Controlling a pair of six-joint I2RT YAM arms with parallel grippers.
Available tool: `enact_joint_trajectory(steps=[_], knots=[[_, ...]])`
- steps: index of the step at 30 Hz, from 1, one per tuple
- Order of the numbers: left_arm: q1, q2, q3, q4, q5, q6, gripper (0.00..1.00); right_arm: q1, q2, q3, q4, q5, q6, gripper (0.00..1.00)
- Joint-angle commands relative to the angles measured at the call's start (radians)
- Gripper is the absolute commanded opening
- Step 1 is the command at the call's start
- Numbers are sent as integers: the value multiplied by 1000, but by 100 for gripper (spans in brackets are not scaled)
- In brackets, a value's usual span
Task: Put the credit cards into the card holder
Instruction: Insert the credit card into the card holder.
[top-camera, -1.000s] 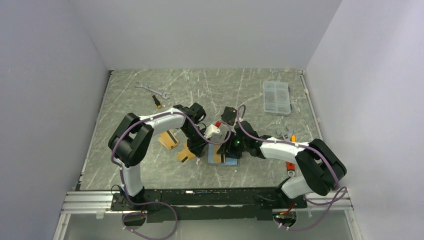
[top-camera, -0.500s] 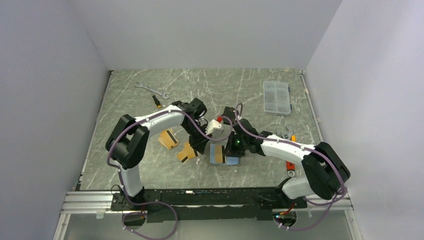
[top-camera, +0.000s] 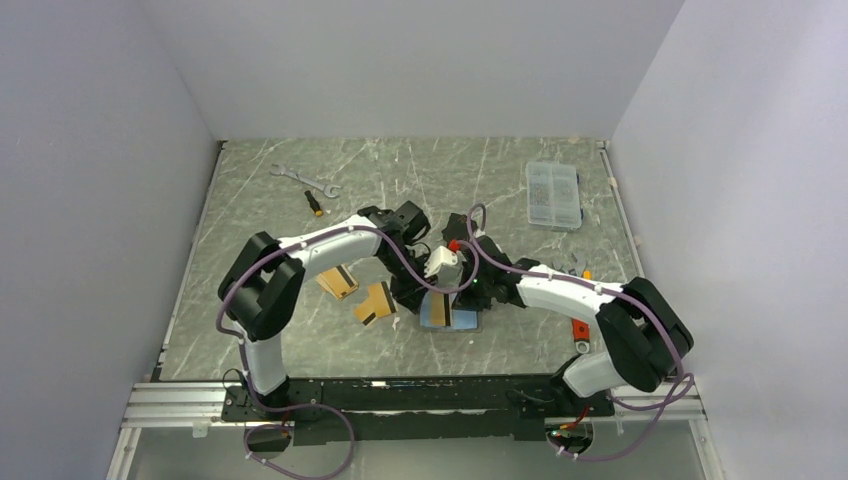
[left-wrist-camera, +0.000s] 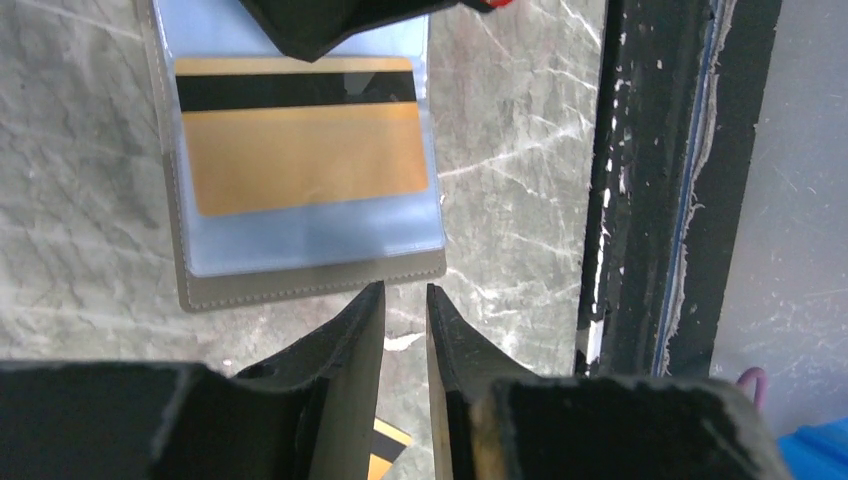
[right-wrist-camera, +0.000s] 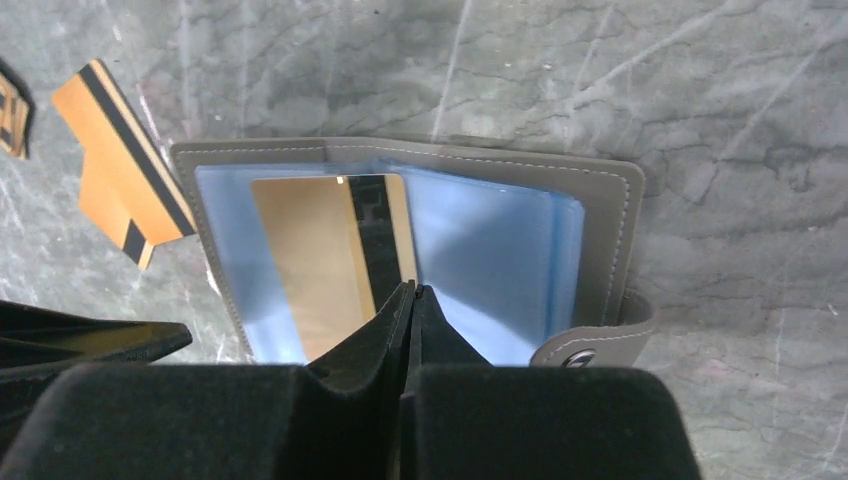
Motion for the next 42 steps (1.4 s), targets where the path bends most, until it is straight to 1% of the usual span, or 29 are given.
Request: enact_joint_trajectory(steps=[1,6,15,19,22,25,32,35,39,42], knots=[[-31,47,38,15,-50,-15,28,1,13,-25,14,30,26,0],[-43,84,15,30,-152,-33,28,1,28,-51,39,28,37,0],[-51,76,-64,71,-221,-47,27,2,61,-67,120,-36,70,0],[-51,75,-93,85,-237,-53,27,2,64,-72,142,-56,85,0],[-52,55,-123,88,-219,-62,27,2,57,-102,178,-74,107,0],[-54,39,-155,119,-228,-66,27,1,63,-120,217,-101,119,0],[-56,62,-123,116,-239,-60,27,1,43,-149,321,-159,130,0],[-57,74,-114,114,-243,-54,27,1,19,-161,328,-189,121,0],[-56,79,-113,110,-242,-40,27,-1,-39,-206,297,-215,106,0],[-56,77,-105,89,-243,-26,27,-13,-62,-204,248,-230,95,0]])
